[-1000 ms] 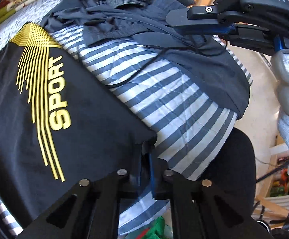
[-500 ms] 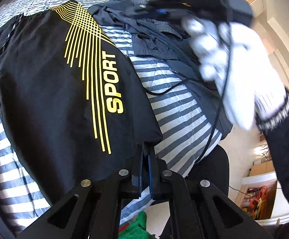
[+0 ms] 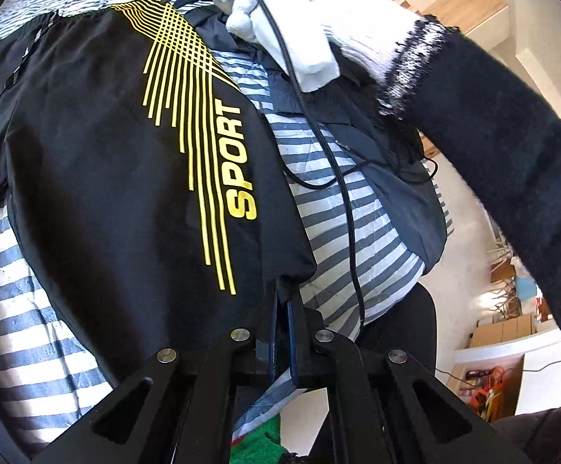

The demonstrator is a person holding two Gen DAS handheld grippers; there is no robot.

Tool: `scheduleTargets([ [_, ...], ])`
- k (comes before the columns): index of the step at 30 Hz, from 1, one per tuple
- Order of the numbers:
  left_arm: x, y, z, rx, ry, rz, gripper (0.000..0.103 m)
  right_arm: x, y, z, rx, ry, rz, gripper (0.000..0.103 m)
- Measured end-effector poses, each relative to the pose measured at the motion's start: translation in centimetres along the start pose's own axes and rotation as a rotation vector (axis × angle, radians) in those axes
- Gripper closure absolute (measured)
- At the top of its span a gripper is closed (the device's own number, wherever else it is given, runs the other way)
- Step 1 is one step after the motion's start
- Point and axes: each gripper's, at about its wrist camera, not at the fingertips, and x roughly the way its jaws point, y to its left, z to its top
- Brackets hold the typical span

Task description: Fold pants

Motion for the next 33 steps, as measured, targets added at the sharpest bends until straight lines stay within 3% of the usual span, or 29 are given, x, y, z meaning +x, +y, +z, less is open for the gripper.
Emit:
scheduleTargets([
  [9,-1.9,2.1,-0.2,-0.048,-0.048,-0.001,0.100,4.9,-0.2,1.3,0.036,0.085,-0.037,0.087],
  [11,-2.5,2.5,-0.6,-0.061,-0.066,0.002,0.100,4.8,0.1,1.4,0.022,0.092,-0.032,0.103],
  [20,-6.5,6.6,-3.1,-0.162,-0.140,0.029,0.100,0.2,1.9,3.1,0.047,-0.040,-0.043,0.103],
  [22,-6.6,7.1,-3.3,-0.166,-0.143,0.034,0.100,0.3,1.7,3.5,0.078,-0.034,-0.051,0.097],
  [24,-6.3,7.2,-3.4,-0.169,-0.138,0.027,0.100,1.2,1.3,3.3,0.101,0.009,-0.023,0.083],
  [29,-5.9,7.2,-3.2,-0.139,-0.134,0.026,0.100,4.1,0.7,2.9,0.077,0.067,-0.173,0.082],
  [33,-6.2,7.6,-3.2,-0.147,-0.137,0.023,0.100,5.2,-0.7,3.2,0.138,0.079,-0.160,0.082],
])
